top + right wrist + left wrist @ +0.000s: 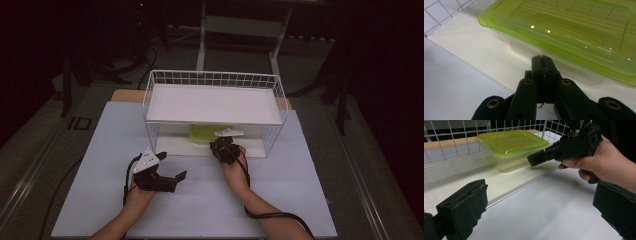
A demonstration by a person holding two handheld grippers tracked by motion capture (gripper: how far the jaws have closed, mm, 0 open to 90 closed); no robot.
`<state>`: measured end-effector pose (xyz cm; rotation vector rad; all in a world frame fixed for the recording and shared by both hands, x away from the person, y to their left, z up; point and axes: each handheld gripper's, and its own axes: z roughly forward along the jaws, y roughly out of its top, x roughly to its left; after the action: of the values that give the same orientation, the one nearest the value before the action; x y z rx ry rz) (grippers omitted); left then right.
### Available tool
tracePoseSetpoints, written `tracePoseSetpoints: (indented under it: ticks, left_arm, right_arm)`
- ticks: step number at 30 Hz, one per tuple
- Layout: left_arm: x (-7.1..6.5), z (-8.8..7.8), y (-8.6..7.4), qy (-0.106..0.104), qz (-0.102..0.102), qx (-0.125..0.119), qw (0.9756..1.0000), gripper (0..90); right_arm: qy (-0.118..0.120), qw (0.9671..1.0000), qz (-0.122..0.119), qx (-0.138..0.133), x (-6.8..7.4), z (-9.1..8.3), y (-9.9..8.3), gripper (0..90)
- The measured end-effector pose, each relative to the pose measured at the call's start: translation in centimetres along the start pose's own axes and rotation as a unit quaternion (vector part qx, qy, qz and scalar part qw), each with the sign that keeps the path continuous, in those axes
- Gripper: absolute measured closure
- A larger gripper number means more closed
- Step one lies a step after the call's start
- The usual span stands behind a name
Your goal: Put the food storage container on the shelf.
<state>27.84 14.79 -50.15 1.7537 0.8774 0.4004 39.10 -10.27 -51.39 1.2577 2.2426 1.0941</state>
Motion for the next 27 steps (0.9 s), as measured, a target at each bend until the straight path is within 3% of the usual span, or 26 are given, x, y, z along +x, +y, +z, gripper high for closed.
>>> tracePoseSetpoints:
  ticks: [4,15,23,25,27]
  left_arm:
    - [0.0,-0.1,0.0,-0.003,-0.002,-0.003,1.0,0.0]
    - [0.1,-0.2,-0.1,0.002,-0.001,-0.002,1.0,0.1]
    - [0.2,0.0,-0.3,-0.005,-0.003,0.002,1.0,0.1]
    - [0.2,0.0,-0.3,-0.007,0.0,0.003,1.0,0.0]
    - [0.2,0.1,-0.3,-0.008,-0.003,0.001,1.0,0.1]
  right_arm:
    - [-0.008,1.0,0.003,0.004,0.0,0.2,0.3,89.8]
    - [0.002,0.9999,0.011,0.004,-0.2,0.8,0.7,89.8]
    - [0.007,1.0,0.002,-0.003,0.4,-0.3,0.6,87.8]
    - [0.007,0.9998,-0.018,-0.01,0.6,-0.8,0.5,84.6]
    - [0.011,0.9997,-0.019,-0.013,0.7,-1.2,0.3,83.9]
